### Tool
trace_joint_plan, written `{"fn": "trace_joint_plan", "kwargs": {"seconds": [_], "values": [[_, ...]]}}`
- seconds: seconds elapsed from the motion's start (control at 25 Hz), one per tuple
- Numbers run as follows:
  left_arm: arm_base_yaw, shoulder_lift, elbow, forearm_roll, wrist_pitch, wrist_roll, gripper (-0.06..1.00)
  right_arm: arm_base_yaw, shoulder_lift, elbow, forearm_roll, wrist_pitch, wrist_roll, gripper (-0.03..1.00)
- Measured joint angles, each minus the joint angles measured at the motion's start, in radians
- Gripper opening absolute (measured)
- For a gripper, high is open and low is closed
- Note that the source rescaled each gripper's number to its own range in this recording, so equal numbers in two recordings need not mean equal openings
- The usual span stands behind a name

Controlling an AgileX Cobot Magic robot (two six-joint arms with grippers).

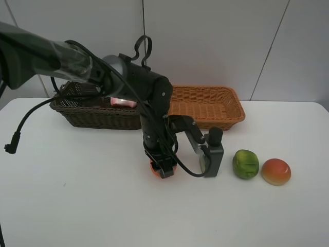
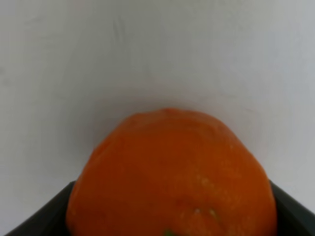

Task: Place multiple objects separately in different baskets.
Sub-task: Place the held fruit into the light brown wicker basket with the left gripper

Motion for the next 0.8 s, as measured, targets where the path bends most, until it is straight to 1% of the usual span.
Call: {"fn": "trace_joint_plan", "kwargs": {"seconds": [0.12,0.36,0.48,0.6,0.68,0.8], "values": [[0.0,-0.009,-0.06,0.026,0.08,-0.029,0.79,0.0,0.0,0.0,0.0,0.0,0.0,1.0],[0.0,-0.01,-0.237,0.088,0.289,-0.088,0.79,0.0,0.0,0.0,0.0,0.0,0.0,1.0],[0.0,-0.01,-0.34,0.129,0.353,-0.097,0.79,0.0,0.0,0.0,0.0,0.0,0.0,1.0],[0.0,-0.01,-0.431,0.169,0.364,-0.097,0.79,0.0,0.0,0.0,0.0,0.0,0.0,1.0],[0.0,-0.01,-0.476,0.193,0.353,-0.097,0.79,0.0,0.0,0.0,0.0,0.0,0.0,1.0],[0.001,-0.01,-0.507,0.215,0.26,-0.097,0.79,0.0,0.0,0.0,0.0,0.0,0.0,1.0]]}}
